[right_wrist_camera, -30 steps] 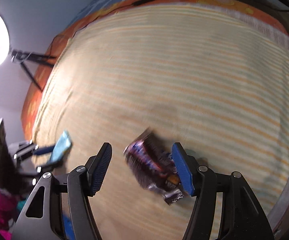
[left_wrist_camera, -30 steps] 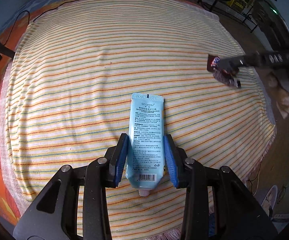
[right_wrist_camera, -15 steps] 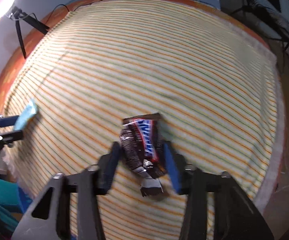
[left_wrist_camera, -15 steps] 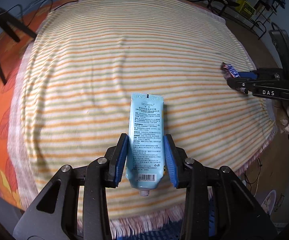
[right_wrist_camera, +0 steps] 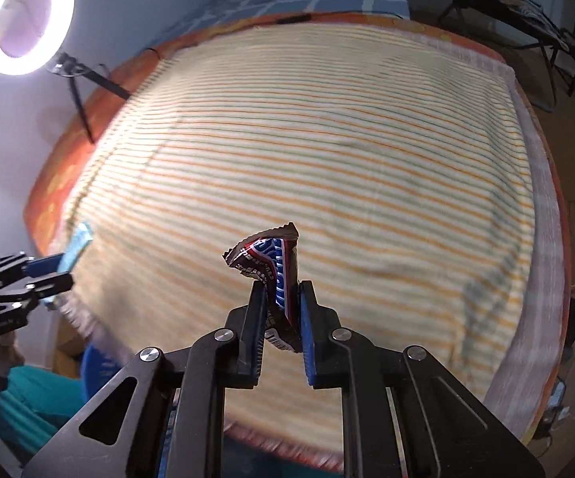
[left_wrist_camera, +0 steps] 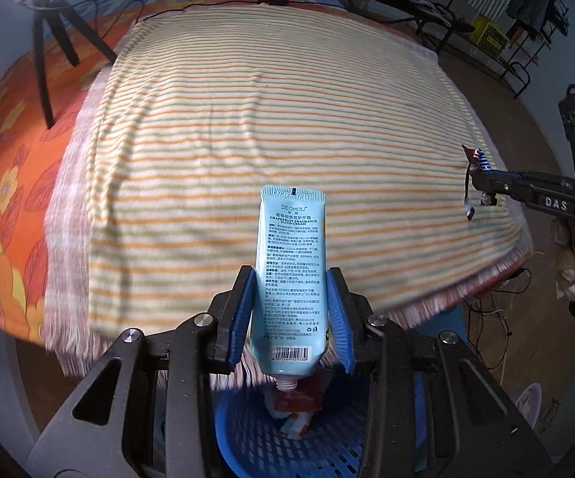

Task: Collect trash
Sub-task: 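Carry both items over the wastebasket and open both grippers to drop them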

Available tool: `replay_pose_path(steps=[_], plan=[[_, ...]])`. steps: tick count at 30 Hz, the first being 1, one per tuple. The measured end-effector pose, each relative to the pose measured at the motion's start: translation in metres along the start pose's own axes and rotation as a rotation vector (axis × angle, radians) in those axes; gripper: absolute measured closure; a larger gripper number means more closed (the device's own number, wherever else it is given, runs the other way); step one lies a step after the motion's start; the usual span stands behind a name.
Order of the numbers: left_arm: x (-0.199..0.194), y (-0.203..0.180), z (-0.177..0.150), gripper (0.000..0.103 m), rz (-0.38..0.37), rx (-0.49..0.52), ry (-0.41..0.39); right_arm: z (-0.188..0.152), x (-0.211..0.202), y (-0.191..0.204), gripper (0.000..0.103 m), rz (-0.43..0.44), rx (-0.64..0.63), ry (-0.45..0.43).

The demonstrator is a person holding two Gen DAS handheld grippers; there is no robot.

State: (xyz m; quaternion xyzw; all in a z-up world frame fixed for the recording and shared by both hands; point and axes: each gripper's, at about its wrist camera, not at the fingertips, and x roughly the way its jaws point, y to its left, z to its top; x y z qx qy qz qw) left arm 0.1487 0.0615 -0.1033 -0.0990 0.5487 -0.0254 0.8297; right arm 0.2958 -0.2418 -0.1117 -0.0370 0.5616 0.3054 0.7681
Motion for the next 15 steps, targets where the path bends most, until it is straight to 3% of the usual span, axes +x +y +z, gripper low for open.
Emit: replay_pose_path(steps=[15], plan=[[-0.061,-0.025,-0.077,0.066,-0.016,-0.043,-0.045,-0.072,-0.034,0.080,0.089,0.156,-0.070,-0.034]])
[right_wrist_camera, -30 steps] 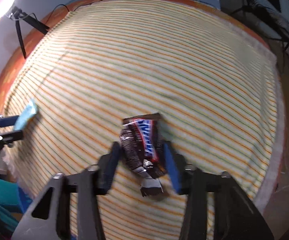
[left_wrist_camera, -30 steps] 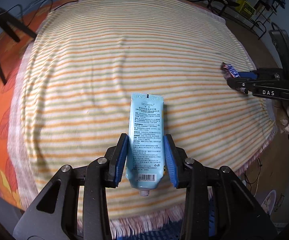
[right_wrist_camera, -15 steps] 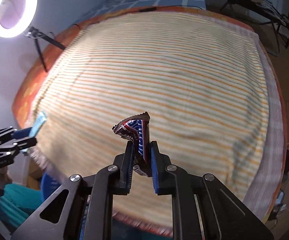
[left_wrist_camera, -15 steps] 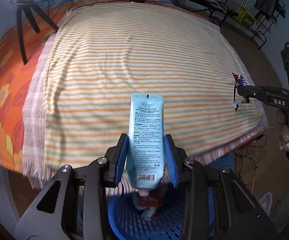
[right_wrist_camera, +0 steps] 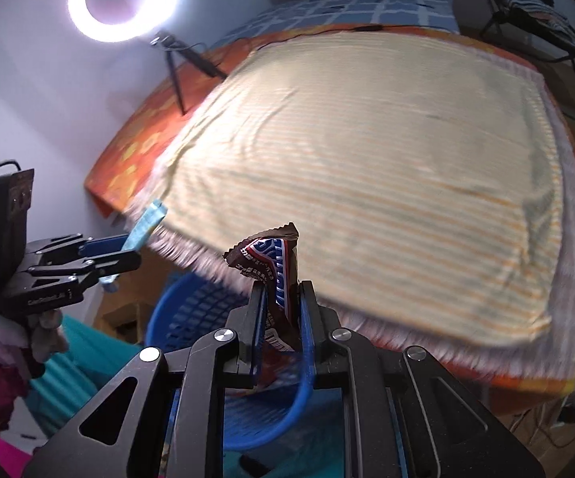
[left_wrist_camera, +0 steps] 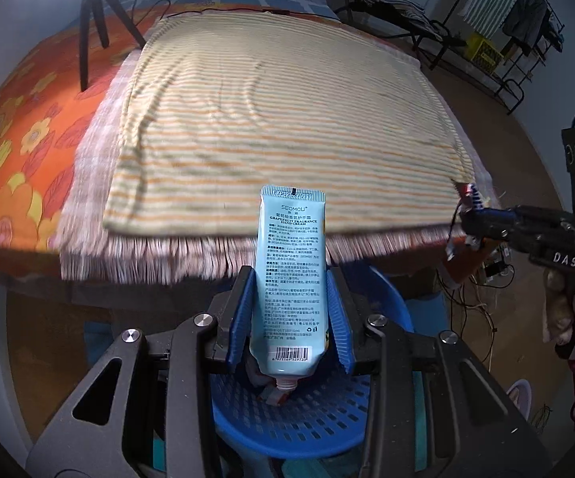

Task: Collect trash
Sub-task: 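Carry both items over the wastebasket and open both grippers to drop them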

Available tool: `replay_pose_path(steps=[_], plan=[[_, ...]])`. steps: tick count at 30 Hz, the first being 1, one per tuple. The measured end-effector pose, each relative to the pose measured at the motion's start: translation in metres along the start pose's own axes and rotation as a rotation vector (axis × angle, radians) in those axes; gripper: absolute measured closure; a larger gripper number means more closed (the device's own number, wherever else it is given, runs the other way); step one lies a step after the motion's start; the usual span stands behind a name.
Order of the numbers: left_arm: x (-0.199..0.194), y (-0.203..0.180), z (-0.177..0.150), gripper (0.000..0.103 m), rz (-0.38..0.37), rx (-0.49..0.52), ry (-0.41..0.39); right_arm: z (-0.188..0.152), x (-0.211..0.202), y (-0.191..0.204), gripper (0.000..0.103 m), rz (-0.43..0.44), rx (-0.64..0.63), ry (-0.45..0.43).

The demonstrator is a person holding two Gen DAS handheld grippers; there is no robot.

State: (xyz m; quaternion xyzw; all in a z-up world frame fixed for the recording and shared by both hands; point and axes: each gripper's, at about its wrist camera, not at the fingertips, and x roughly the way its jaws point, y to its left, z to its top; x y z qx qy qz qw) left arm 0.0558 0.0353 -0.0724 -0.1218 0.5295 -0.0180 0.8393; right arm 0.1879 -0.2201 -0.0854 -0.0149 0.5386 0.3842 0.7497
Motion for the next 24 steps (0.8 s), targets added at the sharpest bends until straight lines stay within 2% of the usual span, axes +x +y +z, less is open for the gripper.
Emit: replay_pose_path(steps=[10,24], plan=[[0.016,-0.028,-0.042,0.066,-0.003,-0.002,0.058,-0.037,0.018,0.032,0.089,0.047,-0.013,0.061],[0.036,-0.022,-0.068,0.066,-0.009,-0.075,0.106,-0.066,0.038,0.054,0.089,0.043,-0.041,0.124]])
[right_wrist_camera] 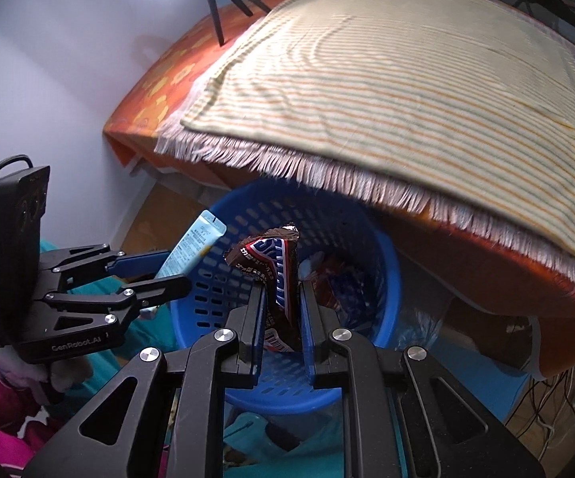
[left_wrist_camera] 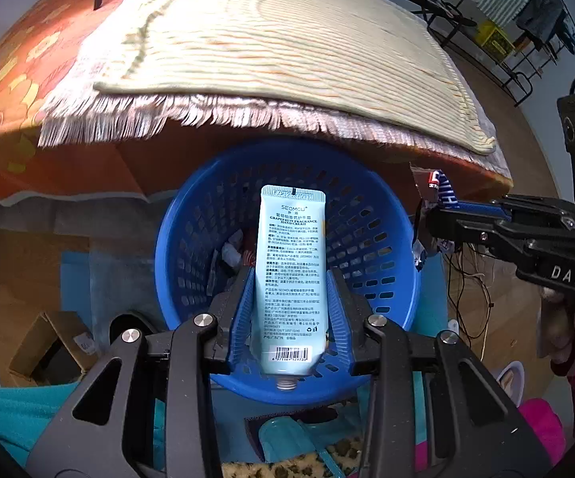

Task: Collect trash
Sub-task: 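Carry both items over the wastebasket and open both grippers to drop them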

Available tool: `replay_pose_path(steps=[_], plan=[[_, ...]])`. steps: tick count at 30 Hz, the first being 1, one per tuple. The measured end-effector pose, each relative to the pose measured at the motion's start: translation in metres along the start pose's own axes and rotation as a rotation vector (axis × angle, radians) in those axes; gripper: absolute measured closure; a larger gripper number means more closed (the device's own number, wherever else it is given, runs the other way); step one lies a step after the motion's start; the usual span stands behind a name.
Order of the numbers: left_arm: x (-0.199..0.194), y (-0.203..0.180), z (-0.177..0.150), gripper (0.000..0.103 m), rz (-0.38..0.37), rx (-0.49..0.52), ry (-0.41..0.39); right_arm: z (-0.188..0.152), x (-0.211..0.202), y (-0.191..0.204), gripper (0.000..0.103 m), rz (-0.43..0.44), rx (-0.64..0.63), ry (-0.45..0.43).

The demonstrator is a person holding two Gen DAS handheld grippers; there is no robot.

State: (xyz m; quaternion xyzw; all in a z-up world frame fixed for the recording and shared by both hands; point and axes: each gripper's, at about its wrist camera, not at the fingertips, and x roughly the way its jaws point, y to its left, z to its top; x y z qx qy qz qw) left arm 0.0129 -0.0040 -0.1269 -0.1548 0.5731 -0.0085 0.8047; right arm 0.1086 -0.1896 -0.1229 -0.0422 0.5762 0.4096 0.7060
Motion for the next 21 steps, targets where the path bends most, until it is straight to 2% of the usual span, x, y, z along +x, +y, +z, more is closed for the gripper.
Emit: replay_pose_path(steps=[14,19,21], plan=[[0.0003,0.0076,-0.0021,0.066,-0.003,-0.027,-0.008,-0.0054,0.0095,0.0091,0.088,-0.015,-0.012,0.013],[-0.0013,0.0095,-0.0014,0.066,0.002,-0.035,-0.015,-0.0052,0.0099,0.0093,0.081,-0.021,-0.002,0.011],[-0.0014,0.0105,-0.0012,0.066,0.000,-0.039,-0.015,-0.0051,0.0097,0.0095,0.071,-0.022,0.003,0.010]])
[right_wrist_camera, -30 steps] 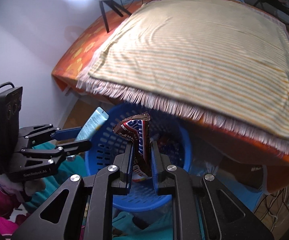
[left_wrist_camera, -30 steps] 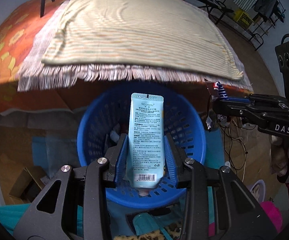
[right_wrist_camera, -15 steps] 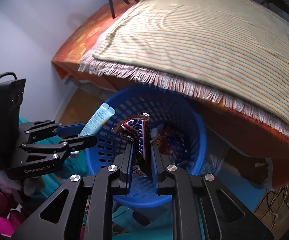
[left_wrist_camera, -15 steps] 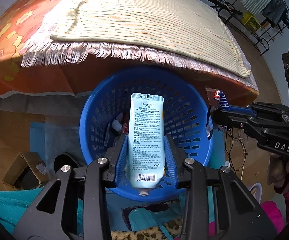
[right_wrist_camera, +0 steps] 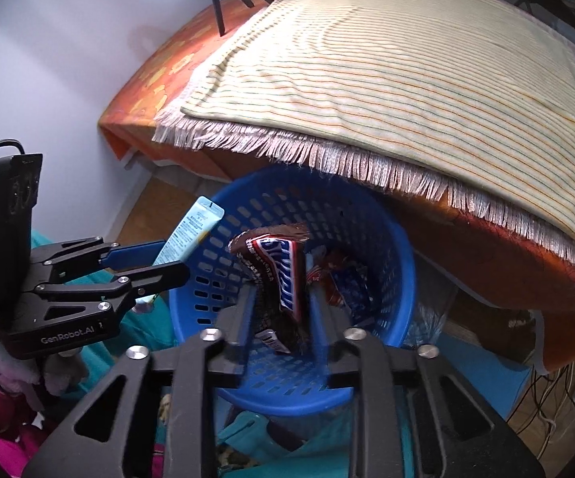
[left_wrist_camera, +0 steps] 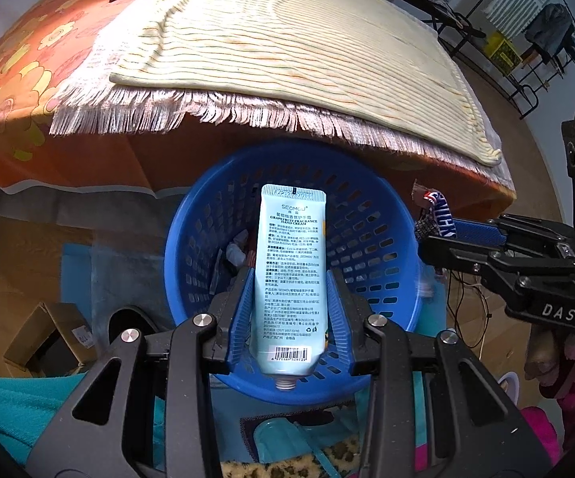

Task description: Collect trash

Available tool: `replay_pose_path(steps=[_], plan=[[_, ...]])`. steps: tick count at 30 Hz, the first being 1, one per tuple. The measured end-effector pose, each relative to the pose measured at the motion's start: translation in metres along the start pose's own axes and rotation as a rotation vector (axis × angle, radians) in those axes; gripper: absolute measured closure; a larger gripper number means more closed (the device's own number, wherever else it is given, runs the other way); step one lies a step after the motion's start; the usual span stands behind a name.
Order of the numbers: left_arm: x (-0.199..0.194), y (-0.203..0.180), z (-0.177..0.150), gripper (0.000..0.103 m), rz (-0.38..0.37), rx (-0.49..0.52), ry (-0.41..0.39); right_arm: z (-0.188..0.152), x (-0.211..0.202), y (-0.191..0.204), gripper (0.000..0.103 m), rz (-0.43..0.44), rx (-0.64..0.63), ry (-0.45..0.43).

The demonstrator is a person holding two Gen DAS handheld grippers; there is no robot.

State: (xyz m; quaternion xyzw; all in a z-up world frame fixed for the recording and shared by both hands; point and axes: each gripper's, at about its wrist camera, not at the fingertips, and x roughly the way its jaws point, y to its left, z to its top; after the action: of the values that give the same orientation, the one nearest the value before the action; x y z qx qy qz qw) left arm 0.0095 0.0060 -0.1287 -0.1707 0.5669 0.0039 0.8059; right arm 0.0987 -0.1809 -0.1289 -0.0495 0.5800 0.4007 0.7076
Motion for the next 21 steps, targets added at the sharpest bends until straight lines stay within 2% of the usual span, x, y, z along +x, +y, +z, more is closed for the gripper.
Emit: replay_pose_path(steps=[8,11,13,14,15,16,21], plan=[[-0.0008,0.0030,0.0005,0.066,0.003,-0.013,-0.002,0.0004,-0.0012,0.0008,0.069,-0.001,0.004,-0.001],[-0.0011,0.0038,0.0012,0.066,0.003,-0.016,-0.005,0.0003,-0.0010,0.0003,0.060,-0.005,0.008,-0.001],[-0.0009,0.0041,0.0017,0.066,0.004,-0.019,-0.004,0.0000,-0.0014,-0.0006,0.059,-0.005,0.012,-0.004],[-0.0006,0.0045,0.0018,0.061,0.004,-0.020,-0.003,-0.0003,-0.0014,-0.0009,0.059,-0.006,0.012,-0.004],[-0.0008,0.0051,0.0020,0.050,0.004,-0.021,-0.005,-0.0003,-0.0012,-0.0012,0.059,-0.008,0.013,-0.003],[-0.0016,0.0055,0.0020,0.045,0.005,-0.022,-0.011,-0.0003,-0.0010,-0.0013,0.059,-0.010,0.013,-0.003],[-0.0048,0.0058,0.0030,0.044,0.005,-0.025,-0.023,0.0001,-0.0003,-0.0021,0.059,-0.017,0.018,-0.001]])
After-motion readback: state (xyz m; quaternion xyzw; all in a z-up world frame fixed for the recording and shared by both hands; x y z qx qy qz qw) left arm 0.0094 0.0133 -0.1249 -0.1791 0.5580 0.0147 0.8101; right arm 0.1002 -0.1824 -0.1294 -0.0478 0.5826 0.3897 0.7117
